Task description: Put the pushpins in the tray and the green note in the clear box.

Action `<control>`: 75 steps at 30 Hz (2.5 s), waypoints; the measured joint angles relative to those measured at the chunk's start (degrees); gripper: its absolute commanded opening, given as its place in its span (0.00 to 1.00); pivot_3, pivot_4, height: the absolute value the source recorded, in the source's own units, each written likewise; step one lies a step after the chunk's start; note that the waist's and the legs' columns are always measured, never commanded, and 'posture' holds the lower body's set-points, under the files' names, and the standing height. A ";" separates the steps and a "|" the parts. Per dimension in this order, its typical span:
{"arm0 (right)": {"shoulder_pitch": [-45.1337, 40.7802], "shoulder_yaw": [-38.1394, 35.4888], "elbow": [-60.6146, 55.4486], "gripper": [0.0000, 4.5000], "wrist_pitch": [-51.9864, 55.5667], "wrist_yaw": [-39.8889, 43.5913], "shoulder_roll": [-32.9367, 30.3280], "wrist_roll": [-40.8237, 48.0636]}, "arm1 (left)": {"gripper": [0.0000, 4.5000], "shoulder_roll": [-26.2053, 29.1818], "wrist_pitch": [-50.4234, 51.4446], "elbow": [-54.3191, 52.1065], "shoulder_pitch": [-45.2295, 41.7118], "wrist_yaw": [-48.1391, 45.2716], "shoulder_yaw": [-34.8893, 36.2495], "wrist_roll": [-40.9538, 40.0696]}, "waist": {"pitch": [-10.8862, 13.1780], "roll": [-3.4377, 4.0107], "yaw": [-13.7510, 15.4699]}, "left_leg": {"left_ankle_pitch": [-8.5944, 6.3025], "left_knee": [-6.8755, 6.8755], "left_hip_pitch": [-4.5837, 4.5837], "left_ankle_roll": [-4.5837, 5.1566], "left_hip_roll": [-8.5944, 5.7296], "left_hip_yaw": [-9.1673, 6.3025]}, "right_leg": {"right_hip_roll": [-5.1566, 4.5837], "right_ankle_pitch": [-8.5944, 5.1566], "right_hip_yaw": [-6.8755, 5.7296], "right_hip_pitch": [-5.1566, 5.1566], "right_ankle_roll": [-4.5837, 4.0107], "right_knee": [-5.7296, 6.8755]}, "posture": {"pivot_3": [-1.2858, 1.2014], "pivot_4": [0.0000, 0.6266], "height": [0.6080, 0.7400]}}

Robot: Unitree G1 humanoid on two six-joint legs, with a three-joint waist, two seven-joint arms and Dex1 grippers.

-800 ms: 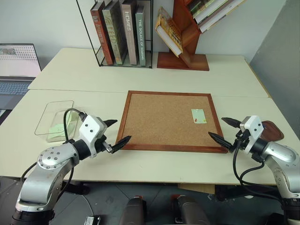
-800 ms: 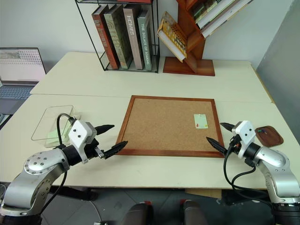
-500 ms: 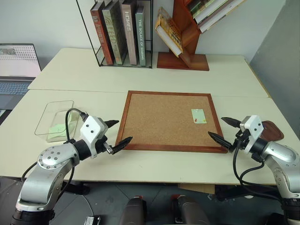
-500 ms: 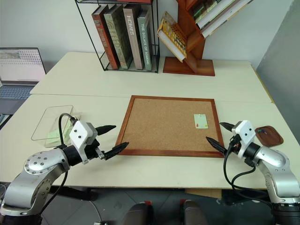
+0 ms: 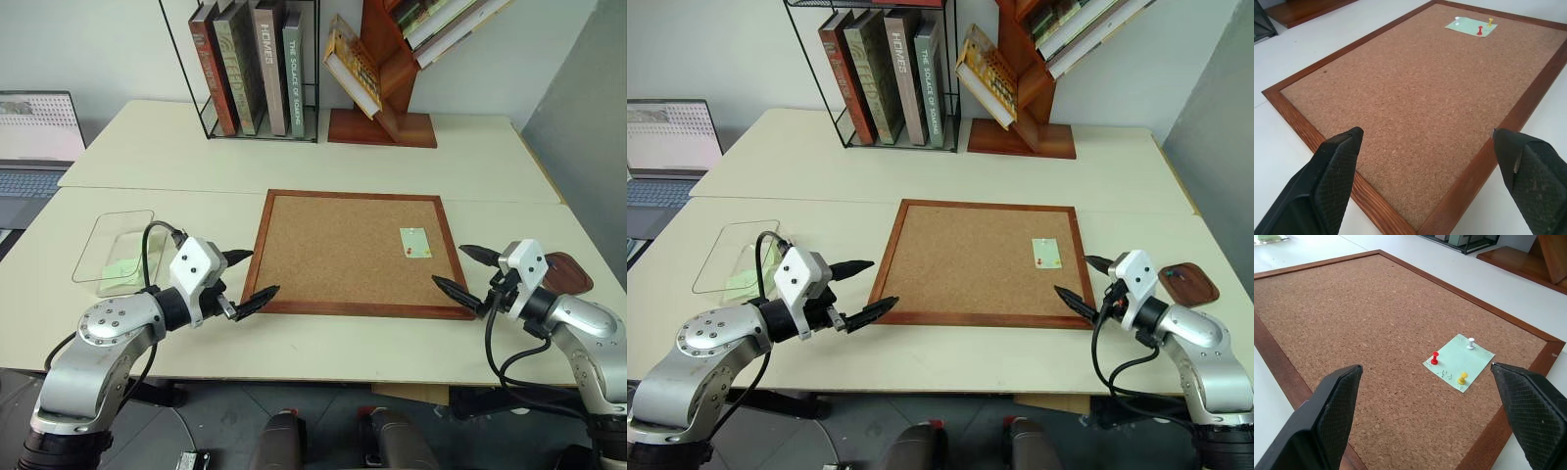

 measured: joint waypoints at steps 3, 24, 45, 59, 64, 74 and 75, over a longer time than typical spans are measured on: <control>0.01 -0.01 -1.21 1.00 0.83 -0.30 0.05 0.85 | 0.96 -0.72 0.11 0.02 -0.51 -0.20 -1.96 -0.11 | 0.00 0.00 0.00 | 0.00 0.00 -0.01 0.00 0.00 -0.01 | 0.00 0.00 0.00 0.00 0.00 0.00 | 0.52 0.24 1.00; -1.42 3.08 -4.06 1.00 6.08 -4.22 0.91 0.32 | 0.19 -8.81 -0.32 10.70 -16.31 -1.52 -16.12 3.91 | 0.00 0.00 0.02 | 0.00 0.06 -0.03 0.00 -0.03 -0.02 | 0.06 0.16 -0.01 0.03 0.28 0.00 | 0.52 0.24 1.00; -22.59 10.82 18.53 1.00 7.66 -8.73 8.01 -7.93 | 0.00 -23.16 -19.22 44.65 -28.55 -3.45 -23.78 15.73 | -0.02 0.04 -0.14 | 0.00 0.27 -0.07 0.01 -0.04 0.02 | 0.18 0.25 0.03 0.01 0.39 0.13 | 0.52 0.24 1.00; -35.01 11.29 43.31 0.68 0.45 -12.98 12.88 -15.19 | 0.00 -22.73 -21.48 45.10 -28.39 -5.06 -23.47 17.37 | -0.03 0.06 -0.44 | 0.00 0.27 -0.05 0.02 -0.01 0.01 | 0.13 0.29 0.05 0.00 0.40 0.18 | 0.52 0.24 1.00; -36.06 11.32 46.18 0.44 -2.30 -13.03 13.66 -16.68 | 0.00 -22.80 -21.69 45.12 -28.41 -5.07 -23.44 17.72 | -0.04 0.07 -0.46 | 0.01 0.27 -0.05 0.02 -0.01 0.02 | 0.13 0.30 0.06 0.01 0.40 0.18 | 0.52 0.24 1.00; -36.06 11.99 46.62 0.01 -3.98 -12.73 14.09 -18.39 | 0.00 -22.82 -22.10 45.22 -28.40 -5.14 -23.43 17.97 | -0.04 0.07 -0.46 | 0.01 0.27 -0.05 0.02 -0.01 0.01 | 0.11 0.30 0.05 0.00 0.40 0.20 | 0.52 0.24 1.00; -36.06 12.04 46.58 0.01 -3.98 -12.71 14.13 -18.42 | 0.00 -22.82 -22.12 45.23 -28.40 -5.16 -23.43 17.99 | -0.04 0.07 -0.46 | 0.01 0.28 -0.05 0.02 -0.01 0.01 | 0.11 0.30 0.06 0.00 0.40 0.20 | 0.52 0.24 1.00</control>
